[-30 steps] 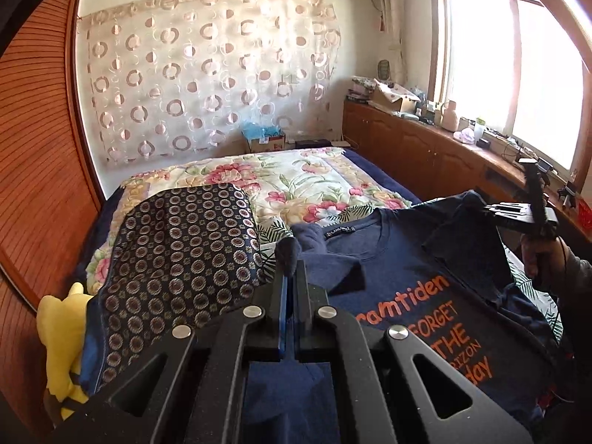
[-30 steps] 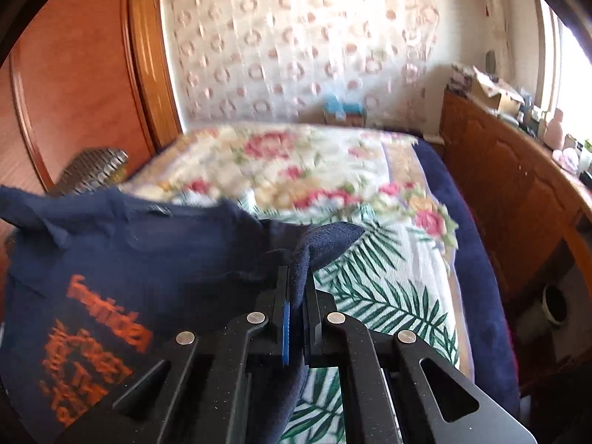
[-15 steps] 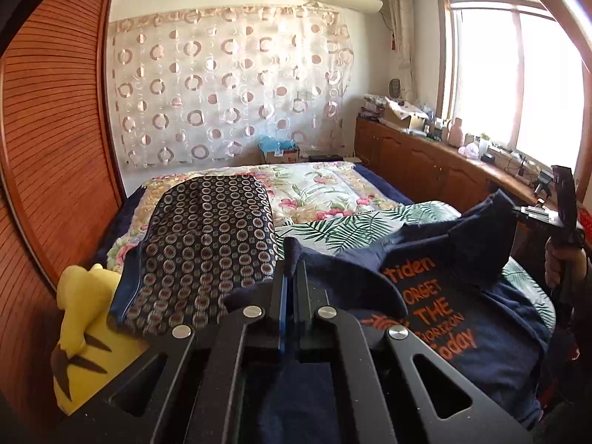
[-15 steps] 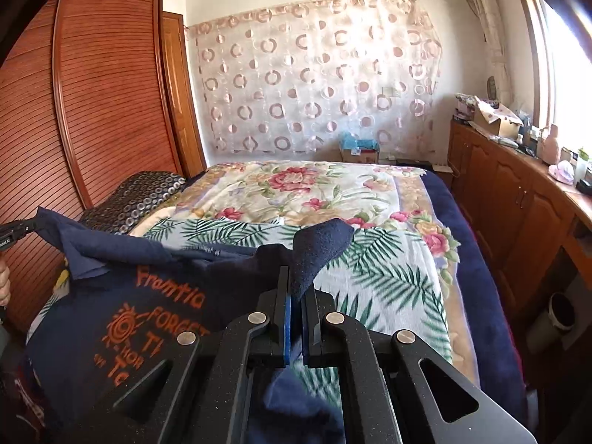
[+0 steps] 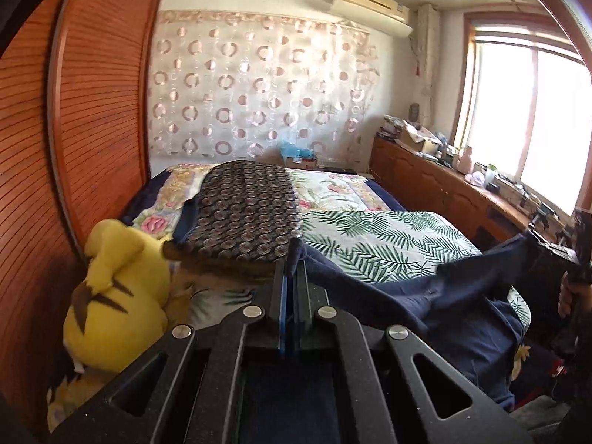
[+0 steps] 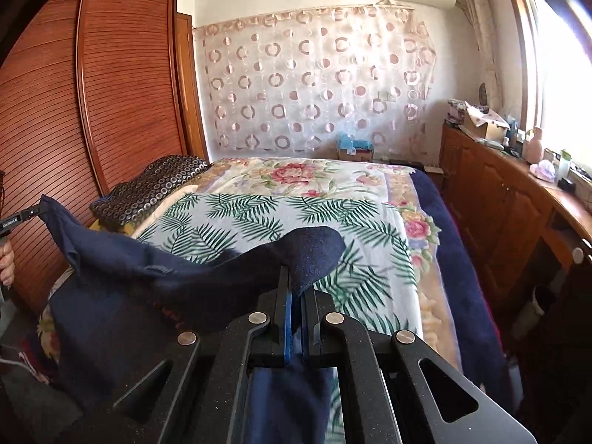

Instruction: Fold small clothes

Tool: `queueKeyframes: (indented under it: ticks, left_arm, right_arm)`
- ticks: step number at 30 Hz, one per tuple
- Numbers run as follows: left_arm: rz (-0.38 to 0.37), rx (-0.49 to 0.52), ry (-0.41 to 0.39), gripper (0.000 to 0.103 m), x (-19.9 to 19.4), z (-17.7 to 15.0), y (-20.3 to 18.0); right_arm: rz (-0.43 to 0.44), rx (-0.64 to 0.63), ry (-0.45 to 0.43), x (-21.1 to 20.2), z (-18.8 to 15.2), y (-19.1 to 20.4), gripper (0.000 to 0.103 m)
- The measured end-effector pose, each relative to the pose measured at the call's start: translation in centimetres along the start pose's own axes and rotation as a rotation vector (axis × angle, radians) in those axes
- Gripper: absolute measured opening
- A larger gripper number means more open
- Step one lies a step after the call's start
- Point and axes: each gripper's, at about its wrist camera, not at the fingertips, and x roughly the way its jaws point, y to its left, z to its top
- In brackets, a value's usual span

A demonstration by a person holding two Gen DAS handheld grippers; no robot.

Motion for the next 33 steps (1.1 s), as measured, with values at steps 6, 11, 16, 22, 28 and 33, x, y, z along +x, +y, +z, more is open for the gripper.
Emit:
queueKeyframes:
  ticks: [6,11,16,22,28,33]
  left_arm:
    - [0.047,0.016,0.05,0.003,-1.2,-1.3,0.9]
    - [0.053,0.007,0.121,0.005,0.4,-3.2,1.8]
    - [0.022,-0.008,0.139,0.044,1.2,-3.2,2.1]
    - [0.03,0.017,0.129,0.072,1.9,-2.1,1.8]
    - [0.021,0.03,0.123,0.072,3.4,-1.1,1.3]
    - [0.018,0.053,0.135,0.072,5.4,-0.3,0.9]
  right_arm:
    - [0.002,-0.035,0.045,-1.7,-1.1,0.6,0.003]
    - [-0.021,-0.025,0.156,0.2,-3.4,0.8,0.003]
    - [-0.068,-0.013,0.124,-0.1,-2.7,0.9,0.02]
    - [-0.086,-0.026,0.058,-1.5,-1.4,1.0,0.046]
    - [-0.123,-0.008,0.023,-1.0,-1.7,1.3,0.049]
    - [-0.124,0.006,0.027,1.3,-1.5,1.1,0.054]
